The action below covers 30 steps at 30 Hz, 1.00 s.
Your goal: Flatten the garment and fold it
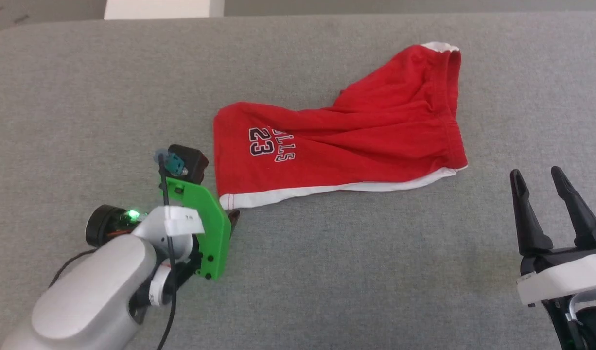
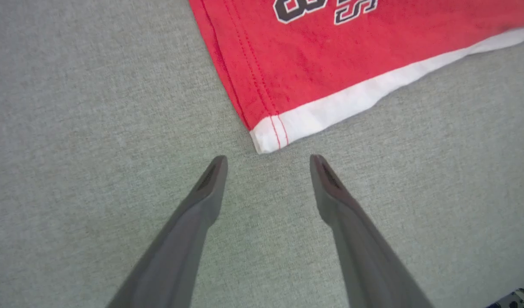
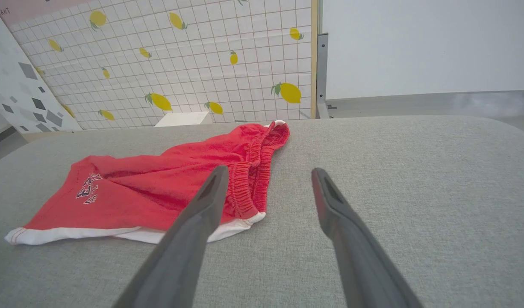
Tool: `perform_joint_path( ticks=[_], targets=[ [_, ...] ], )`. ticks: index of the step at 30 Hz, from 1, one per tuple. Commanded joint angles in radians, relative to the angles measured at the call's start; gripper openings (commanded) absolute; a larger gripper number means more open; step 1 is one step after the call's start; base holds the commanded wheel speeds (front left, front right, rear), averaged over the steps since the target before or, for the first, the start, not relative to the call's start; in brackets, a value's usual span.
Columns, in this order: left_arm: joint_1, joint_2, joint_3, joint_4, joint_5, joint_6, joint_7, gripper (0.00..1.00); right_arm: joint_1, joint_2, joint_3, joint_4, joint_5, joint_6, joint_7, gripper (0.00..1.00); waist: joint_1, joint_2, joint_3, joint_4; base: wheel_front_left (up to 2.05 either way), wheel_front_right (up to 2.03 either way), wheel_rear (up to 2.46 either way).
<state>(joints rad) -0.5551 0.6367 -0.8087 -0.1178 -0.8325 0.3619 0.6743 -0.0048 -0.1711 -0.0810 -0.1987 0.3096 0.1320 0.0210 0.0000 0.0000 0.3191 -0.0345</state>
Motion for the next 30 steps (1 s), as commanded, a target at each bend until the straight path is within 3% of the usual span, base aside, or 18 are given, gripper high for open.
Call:
perform_joint_path(
  ticks=[1, 15, 16, 17, 18, 26, 30],
  targets=[
    [-0.024, 0.009, 0.008, 0.006, -0.006, 0.004, 0.005, 1.0, -0.015, 0.006, 0.002, -0.004, -0.007, -0.001, -0.008, 1.0, 0.0, 0.0, 0.031, -0.022, 0.0, 0.0, 0.0],
    [-0.04, 0.005, 0.02, 0.063, -0.022, 0.013, 0.017, 1.0, -0.021, 0.014, -0.006, 0.004, -0.019, -0.001, -0.022, 1.0, 0.0, 0.0, 0.076, -0.042, 0.0, 0.0, 0.0],
    [-0.037, 0.005, 0.014, 0.063, -0.025, 0.009, 0.023, 0.92, -0.022, 0.015, -0.007, 0.006, -0.02, -0.001, -0.022, 1.0, 0.0, 0.0, 0.076, -0.042, 0.0, 0.0, 0.0],
    [-0.035, 0.005, 0.009, 0.061, -0.028, 0.004, 0.029, 0.63, -0.022, 0.015, -0.008, 0.007, -0.021, -0.001, -0.023, 1.0, 0.0, 0.0, 0.077, -0.041, 0.0, 0.0, 0.0],
    [-0.033, 0.004, 0.005, 0.059, -0.033, -0.001, 0.035, 0.0, -0.022, 0.014, -0.009, 0.009, -0.021, -0.001, -0.023, 1.0, 0.0, 0.0, 0.077, -0.04, 0.0, 0.0, 0.0],
    [-0.024, -0.011, 0.004, 0.051, -0.031, -0.009, 0.002, 0.0, -0.03, 0.003, -0.022, 0.021, -0.025, -0.001, -0.011, 1.0, 0.0, 0.0, 0.054, -0.015, 0.0, 0.0, 0.0],
    [-0.023, -0.022, 0.024, 0.04, -0.004, 0.0, -0.074, 0.0, -0.042, -0.064, 0.019, 0.031, -0.008, -0.001, 0.065, 1.0, 0.0, 0.0, 0.029, 0.007, 0.0, 0.0, 0.0]
  ],
)
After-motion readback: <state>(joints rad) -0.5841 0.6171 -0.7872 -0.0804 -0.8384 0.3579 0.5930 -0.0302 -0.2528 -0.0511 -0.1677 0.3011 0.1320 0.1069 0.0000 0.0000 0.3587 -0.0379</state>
